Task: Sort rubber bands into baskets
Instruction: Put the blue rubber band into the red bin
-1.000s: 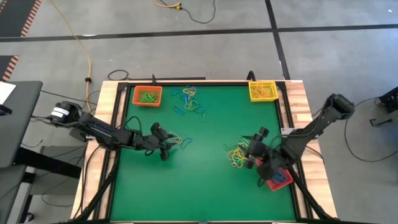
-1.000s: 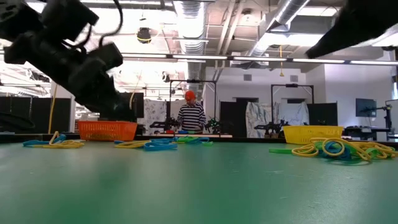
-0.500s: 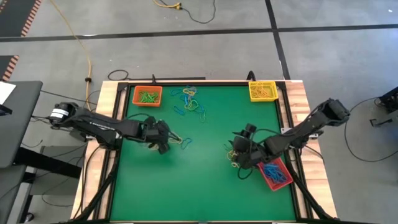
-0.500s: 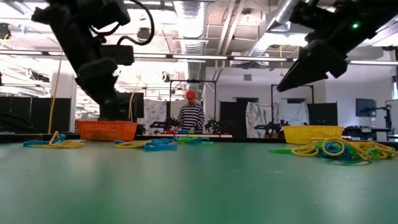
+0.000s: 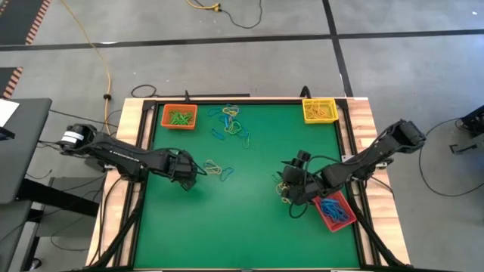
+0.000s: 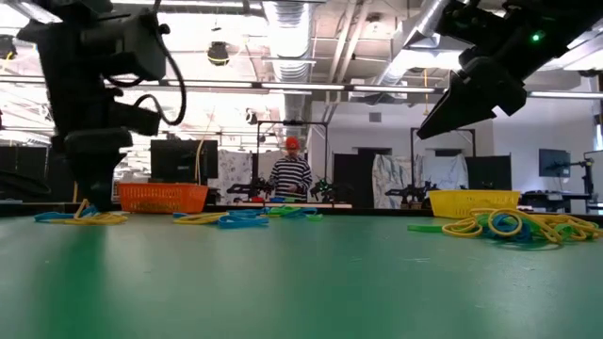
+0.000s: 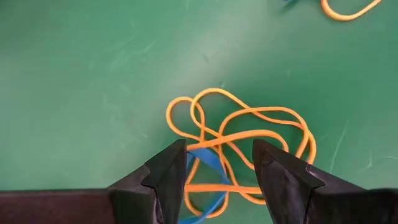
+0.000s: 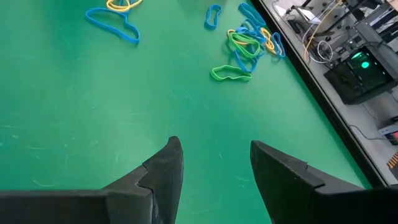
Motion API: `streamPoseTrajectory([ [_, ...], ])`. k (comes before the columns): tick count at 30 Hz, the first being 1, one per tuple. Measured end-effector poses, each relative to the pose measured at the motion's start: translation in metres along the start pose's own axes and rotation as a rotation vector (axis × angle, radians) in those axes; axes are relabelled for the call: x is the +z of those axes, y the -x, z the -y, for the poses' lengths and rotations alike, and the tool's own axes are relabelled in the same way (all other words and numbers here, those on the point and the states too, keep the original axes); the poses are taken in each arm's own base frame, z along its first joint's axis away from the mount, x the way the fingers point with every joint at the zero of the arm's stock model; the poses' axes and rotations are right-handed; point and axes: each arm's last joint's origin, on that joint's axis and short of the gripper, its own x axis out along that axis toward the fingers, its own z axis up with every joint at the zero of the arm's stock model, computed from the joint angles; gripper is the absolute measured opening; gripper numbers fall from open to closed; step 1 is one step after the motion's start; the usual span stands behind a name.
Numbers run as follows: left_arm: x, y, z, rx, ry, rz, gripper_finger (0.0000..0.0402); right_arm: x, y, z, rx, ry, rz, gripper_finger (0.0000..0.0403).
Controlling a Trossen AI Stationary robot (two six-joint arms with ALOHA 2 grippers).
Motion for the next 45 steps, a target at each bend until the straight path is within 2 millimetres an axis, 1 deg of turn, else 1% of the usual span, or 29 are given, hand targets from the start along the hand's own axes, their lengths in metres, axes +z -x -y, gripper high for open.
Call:
streamPoseTrajectory([
  [3, -0.002, 0.001, 0.002, -0.009, 0.003, 0.003, 0.0174, 0.0, 0.0, 0.0, 0.001, -0.003, 0.002, 0.0223],
  [9, 0.0, 0.007, 0.008, -0.03, 0.001, 0.026, 0.0174, 0.0, 0.0, 0.0, 0.002, -0.004, 0.003, 0.0223],
  [21, -0.005, 0.007, 0.001, 0.038, 0.028, -0.022, 0.0169, 0.001, 0.0, 0.0, 0.002, -0.007, 0.005, 0.0223],
  [24, -0.008, 0.004, -0.001, 0.052, 0.023, -0.03, 0.0146, -0.002, -0.002, -0.001, 0.004, -0.012, 0.009, 0.0223],
  [29, -0.008, -0.001, 0.0, 0.023, 0.011, -0.013, 0.0076, -0.003, -0.002, -0.001, 0.006, -0.012, 0.008, 0.0223],
  [33, -0.006, -0.002, 0.004, -0.021, -0.02, 0.021, 0.0038, -0.003, -0.002, -0.001, 0.007, -0.012, 0.007, 0.0223],
  [38, -0.003, -0.002, 0.007, -0.052, -0.074, 0.044, 0.0006, -0.003, -0.002, -0.001, 0.008, -0.013, 0.008, 0.0223],
  [42, -0.001, 0.001, 0.009, -0.06, -0.103, 0.048, 0.0001, -0.002, -0.002, -0.002, 0.011, -0.021, 0.014, 0.0223],
  [45, 0.006, 0.009, 0.015, -0.086, -0.136, 0.074, 0.0, -0.002, -0.002, -0.002, 0.013, -0.024, 0.018, 0.0223],
])
